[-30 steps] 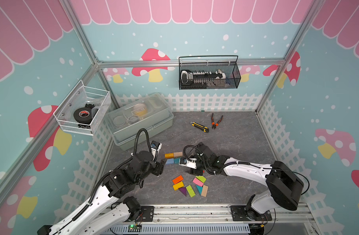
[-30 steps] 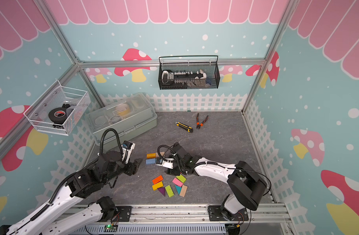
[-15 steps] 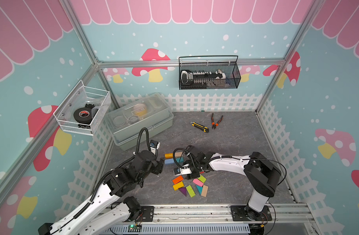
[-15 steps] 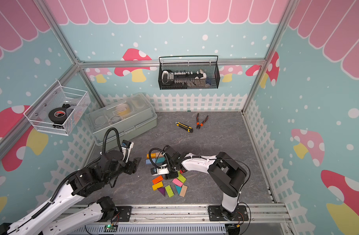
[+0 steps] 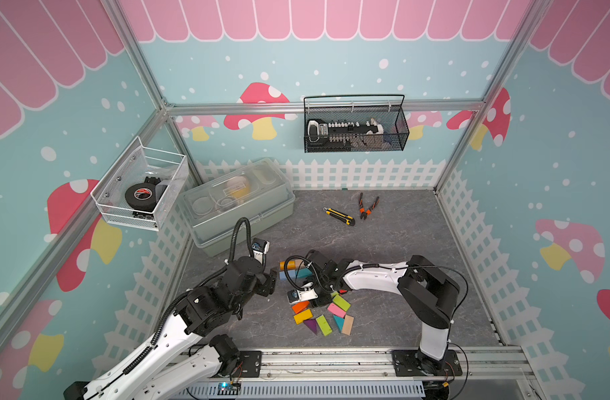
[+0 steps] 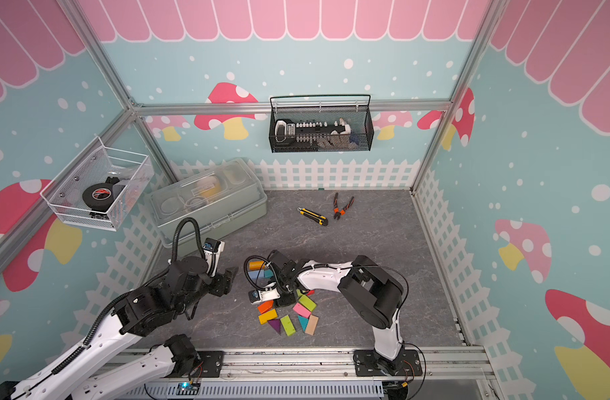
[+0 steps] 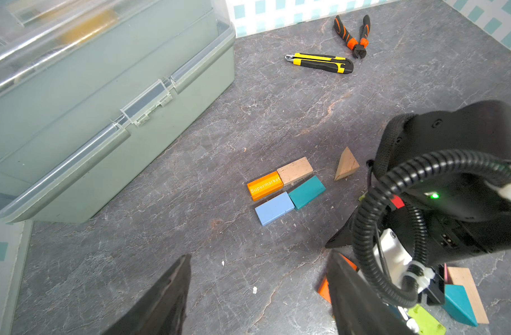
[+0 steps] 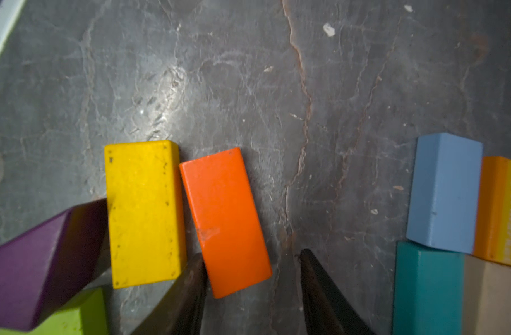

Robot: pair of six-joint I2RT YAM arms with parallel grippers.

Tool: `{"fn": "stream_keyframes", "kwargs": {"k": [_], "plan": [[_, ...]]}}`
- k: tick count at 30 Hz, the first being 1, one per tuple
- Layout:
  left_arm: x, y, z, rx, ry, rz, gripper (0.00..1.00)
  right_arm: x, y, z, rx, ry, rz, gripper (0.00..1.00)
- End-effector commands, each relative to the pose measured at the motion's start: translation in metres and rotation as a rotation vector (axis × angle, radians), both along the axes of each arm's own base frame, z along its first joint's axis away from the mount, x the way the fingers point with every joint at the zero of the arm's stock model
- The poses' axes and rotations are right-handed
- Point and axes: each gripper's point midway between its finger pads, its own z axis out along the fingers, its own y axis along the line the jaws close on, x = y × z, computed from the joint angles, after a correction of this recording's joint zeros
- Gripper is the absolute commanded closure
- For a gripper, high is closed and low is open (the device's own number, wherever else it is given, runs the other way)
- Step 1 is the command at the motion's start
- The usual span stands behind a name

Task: Assemble a piece of candy with building blocks
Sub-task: Move the building block to the center of the board.

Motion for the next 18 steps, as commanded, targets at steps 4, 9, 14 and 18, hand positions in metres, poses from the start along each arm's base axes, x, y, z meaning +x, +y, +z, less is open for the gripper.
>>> {"fn": "stream_keyframes", "kwargs": {"k": [4,9,14,18], "plan": [[0.000,0.004,0.008,-0.006,-0.009,0.027,0.27,-0.026,-0.001,-0.021,-0.054,0.069,0.088,0.48],[0.000,0.005,0.009,-0.008,-0.015,0.030,0.27,-0.027,0.004,-0.024,-0.060,0.083,0.080,0.58],[0.000,0.007,0.012,-0.015,-0.026,0.038,0.27,-0.031,0.009,-0.017,-0.024,0.115,0.075,0.70],[0.000,0.008,0.013,-0.014,-0.033,0.044,0.27,-0.019,0.017,-0.017,-0.012,0.086,0.026,0.72]]}}
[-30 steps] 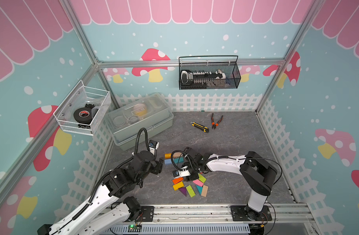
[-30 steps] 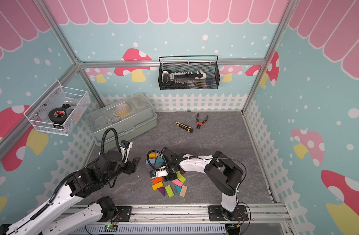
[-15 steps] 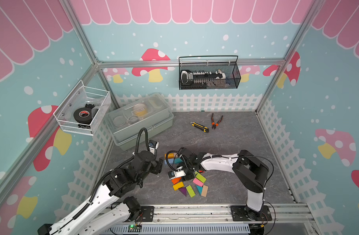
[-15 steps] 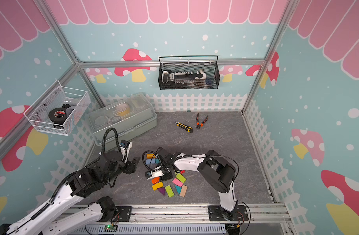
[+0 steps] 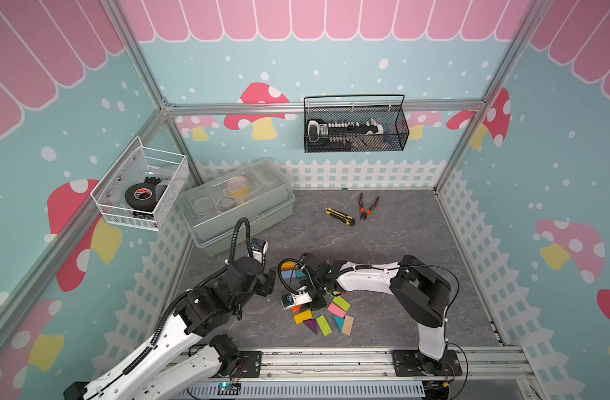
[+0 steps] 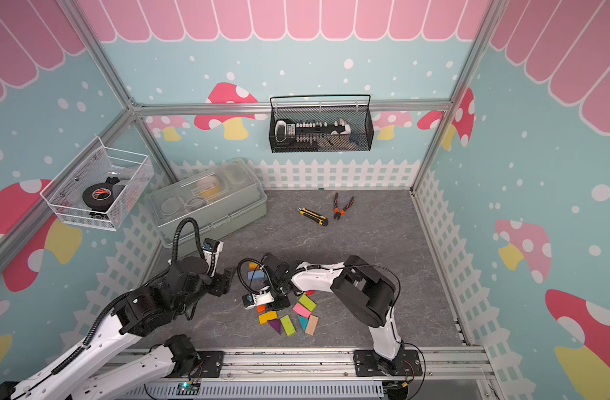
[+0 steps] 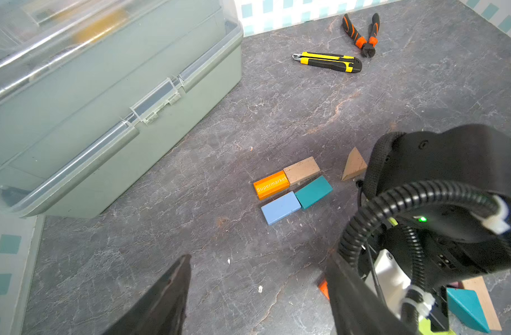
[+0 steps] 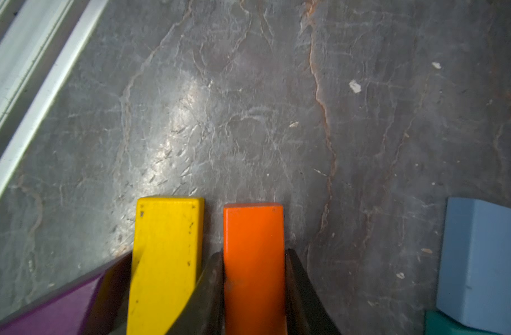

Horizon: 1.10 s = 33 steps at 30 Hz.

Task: Assemble a piece of candy with building blocks
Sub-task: Move the building block to the center of the board.

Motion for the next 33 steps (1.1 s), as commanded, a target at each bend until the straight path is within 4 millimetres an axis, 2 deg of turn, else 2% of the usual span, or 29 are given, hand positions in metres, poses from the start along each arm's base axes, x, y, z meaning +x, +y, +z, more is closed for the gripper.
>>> {"fn": "stream_keyframes", "kwargs": {"k": [1,7,12,19,33], "plan": [[0.000,0.004,0.013,-0.025,-0.028,0.026,0.27,0.002,0.004,-0.013,-0.027,0.015,-0.030,0.72],[-0.001,0.007,0.016,-0.031,-0.042,0.039,0.27,0.030,0.025,-0.008,-0.010,-0.037,-0.138,0.73],[-0.001,0.008,0.016,-0.028,-0.045,0.040,0.27,0.042,0.035,-0.006,-0.002,-0.046,-0.187,0.72],[0.000,0.007,0.016,-0.024,-0.041,0.040,0.27,0.051,0.043,-0.006,0.012,-0.049,-0.241,0.71],[0.001,0.006,0.011,-0.007,-0.023,0.039,0.27,0.062,0.045,-0.008,0.011,-0.071,-0.286,0.68]]}}
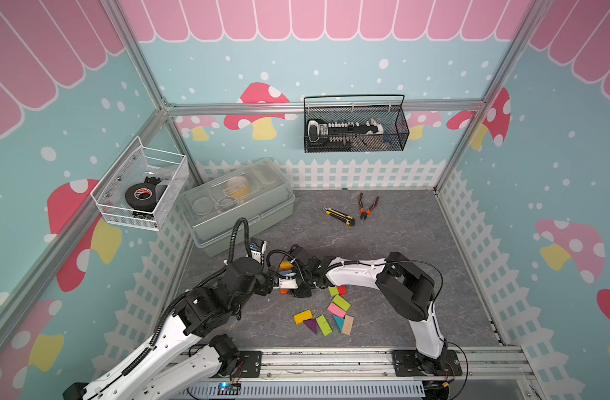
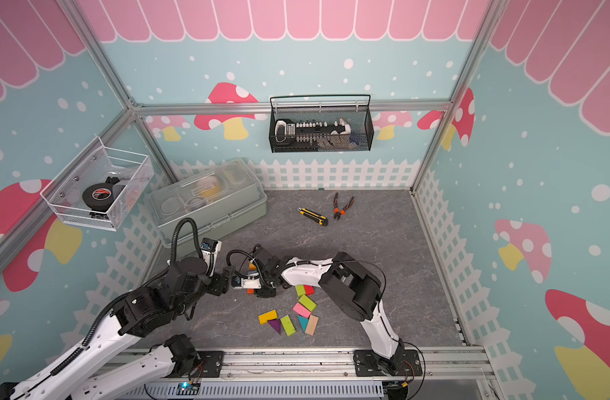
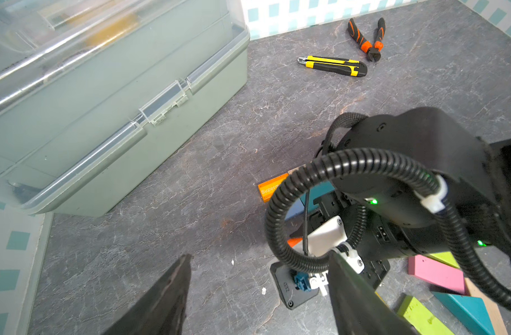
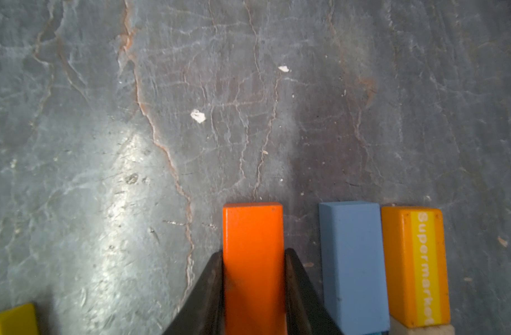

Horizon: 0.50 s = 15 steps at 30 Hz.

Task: Assemble a piece of candy with building blocks
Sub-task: Move the building block to the center of the board.

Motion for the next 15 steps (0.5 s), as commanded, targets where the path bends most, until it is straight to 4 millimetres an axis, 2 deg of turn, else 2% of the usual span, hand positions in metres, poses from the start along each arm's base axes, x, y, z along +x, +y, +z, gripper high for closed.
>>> {"fn": "stream_keyframes", "kwargs": {"k": [1,15], "plan": [[-0.0002,0.0027,0.0098,-0.014,-0.015,0.019,0.27,0.0024,0.0015,-0.0116,-0.023,0.006,-0.017,0.68],[-0.0002,0.0028,0.0094,-0.013,-0.016,0.019,0.27,0.0047,0.0006,-0.0110,-0.019,0.006,-0.030,0.65]]}}
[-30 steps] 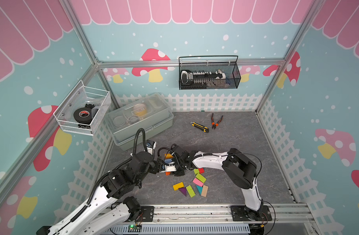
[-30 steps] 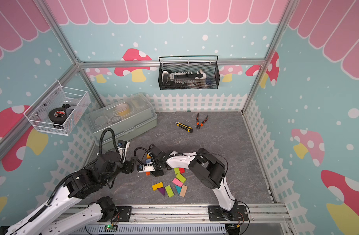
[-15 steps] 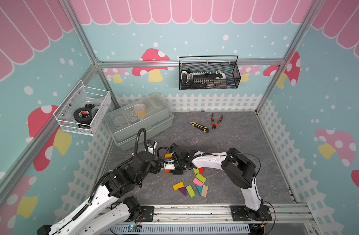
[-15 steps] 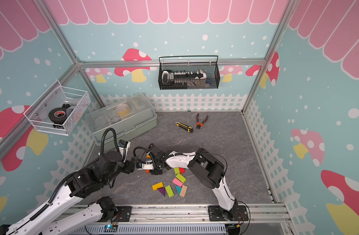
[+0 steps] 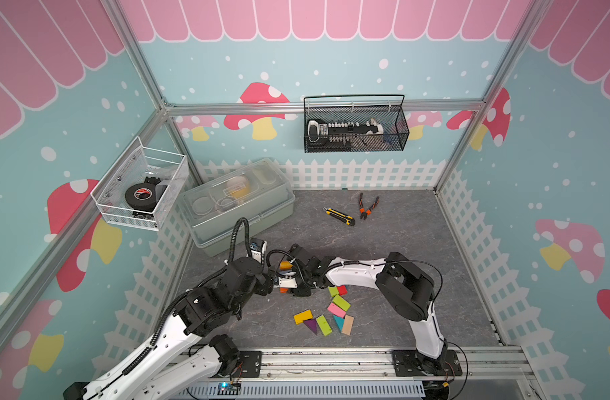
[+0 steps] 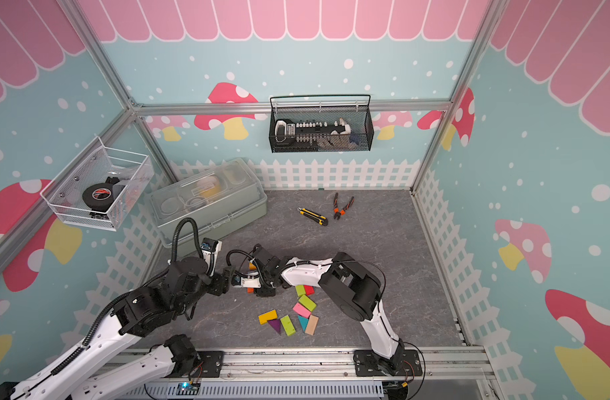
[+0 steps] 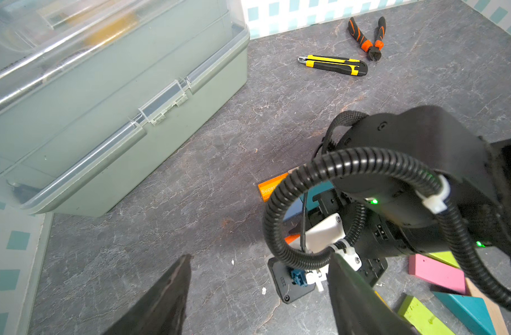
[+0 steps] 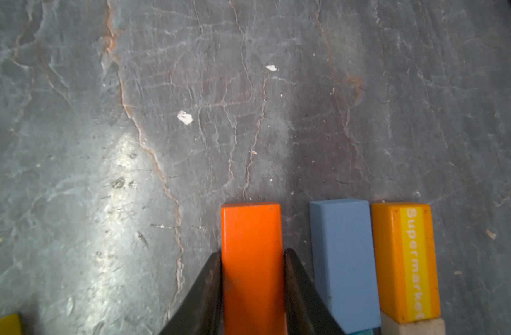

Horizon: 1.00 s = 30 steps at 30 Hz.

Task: Assemble a piece of candy with building blocks
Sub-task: Move the building block to the center of the board.

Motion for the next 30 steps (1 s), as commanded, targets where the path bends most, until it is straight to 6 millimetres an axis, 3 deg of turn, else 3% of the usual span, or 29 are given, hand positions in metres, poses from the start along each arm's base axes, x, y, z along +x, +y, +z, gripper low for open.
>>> {"fn": "stream_keyframes", "kwargs": {"k": [1,21,30], "plan": [[0.000,0.003,0.010,-0.013,-0.016,0.019,0.27,0.000,0.000,-0.011,-0.019,0.018,-0.006,0.65],[-0.001,0.002,0.011,-0.019,-0.018,0.007,0.26,-0.008,0.004,0.017,0.070,0.033,0.001,0.57],[-0.011,-0.005,0.023,-0.083,-0.051,-0.061,0.25,-0.008,0.007,0.042,0.147,0.037,-0.003,0.57]]}}
